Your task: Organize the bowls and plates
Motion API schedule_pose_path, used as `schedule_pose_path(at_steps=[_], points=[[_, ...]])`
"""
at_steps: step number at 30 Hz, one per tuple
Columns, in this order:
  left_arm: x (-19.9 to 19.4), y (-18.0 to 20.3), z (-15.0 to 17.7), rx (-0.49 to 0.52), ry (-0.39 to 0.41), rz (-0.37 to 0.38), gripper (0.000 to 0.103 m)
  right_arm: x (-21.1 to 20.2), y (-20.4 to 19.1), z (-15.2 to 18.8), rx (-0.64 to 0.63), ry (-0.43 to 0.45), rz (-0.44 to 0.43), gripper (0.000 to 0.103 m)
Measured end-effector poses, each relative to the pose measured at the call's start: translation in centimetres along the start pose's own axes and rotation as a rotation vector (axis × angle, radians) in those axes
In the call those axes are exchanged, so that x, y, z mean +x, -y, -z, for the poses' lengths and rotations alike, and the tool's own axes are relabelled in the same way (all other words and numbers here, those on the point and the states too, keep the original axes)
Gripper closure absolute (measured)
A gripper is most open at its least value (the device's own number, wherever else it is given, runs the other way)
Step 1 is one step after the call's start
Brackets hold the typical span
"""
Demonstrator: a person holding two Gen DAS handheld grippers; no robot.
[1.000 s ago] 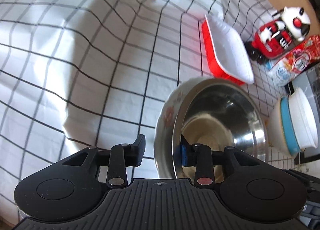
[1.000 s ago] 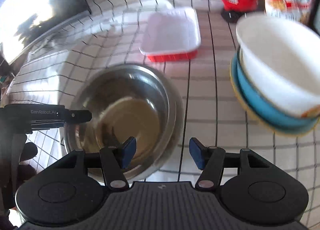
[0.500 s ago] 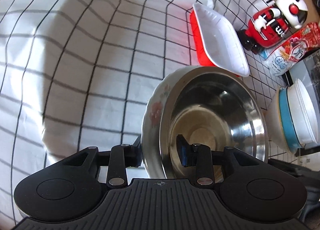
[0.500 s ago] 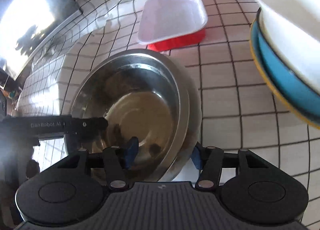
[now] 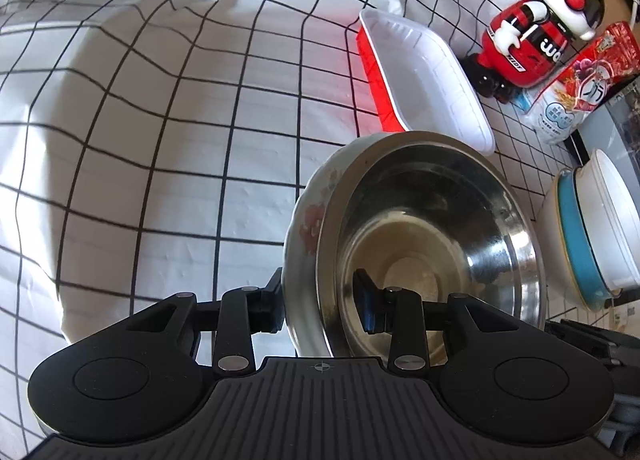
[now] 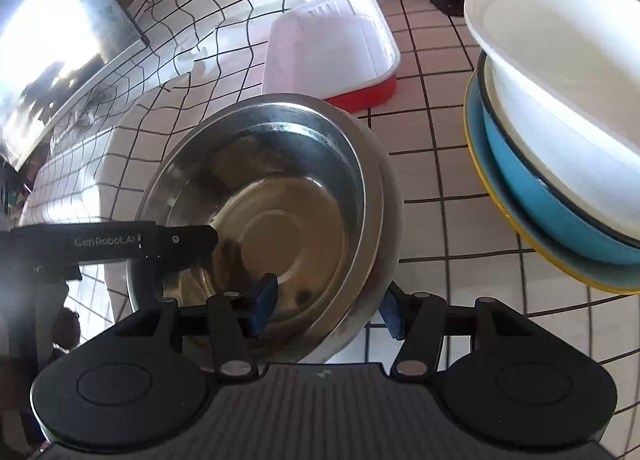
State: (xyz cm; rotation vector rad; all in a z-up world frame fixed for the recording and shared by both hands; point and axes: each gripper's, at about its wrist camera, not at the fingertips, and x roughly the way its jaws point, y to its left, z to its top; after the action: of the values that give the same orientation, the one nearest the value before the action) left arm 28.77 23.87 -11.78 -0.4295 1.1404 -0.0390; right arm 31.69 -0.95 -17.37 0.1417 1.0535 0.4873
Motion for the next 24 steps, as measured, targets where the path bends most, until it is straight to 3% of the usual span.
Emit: schedule_pose_path(at_steps=[4, 8, 11, 13, 16, 24], points=[[-1.5, 0.1, 0.2, -0.01, 0.018, -0.022, 0.07, -2.2, -0.5, 0.6, -0.067, 0.038, 0.022, 0.048], [-4.9, 0.6, 0.6, -0.016, 0.107, -0.045, 0.07, -5.7, -1.0, 0.6, -0.159, 0.117, 0.024, 0.048], [-7.6, 0.9, 0.8, -0.058, 0.222, 0.022, 0.074, -8.6, -1.5, -0.2, -0.223, 0.195, 0.019, 0.048], [-8.8, 1.6, 1.0, -0.071, 0.289, 0.065, 0.084, -10.5, -1.6, -1.2, -0.254, 0.252, 0.015, 0.048], [-9.7, 4.1, 1.0, -0.066, 0.36, 0.102, 0.085, -13.3, -0.9, -3.1, -0.285, 0.343, 0.014, 0.048], [-9.9, 13.9, 0.5, 0.083, 0.474, 0.216, 0.089, -17.9, 5.0, -6.2, -0.34, 0.492, 0.087, 0.04]])
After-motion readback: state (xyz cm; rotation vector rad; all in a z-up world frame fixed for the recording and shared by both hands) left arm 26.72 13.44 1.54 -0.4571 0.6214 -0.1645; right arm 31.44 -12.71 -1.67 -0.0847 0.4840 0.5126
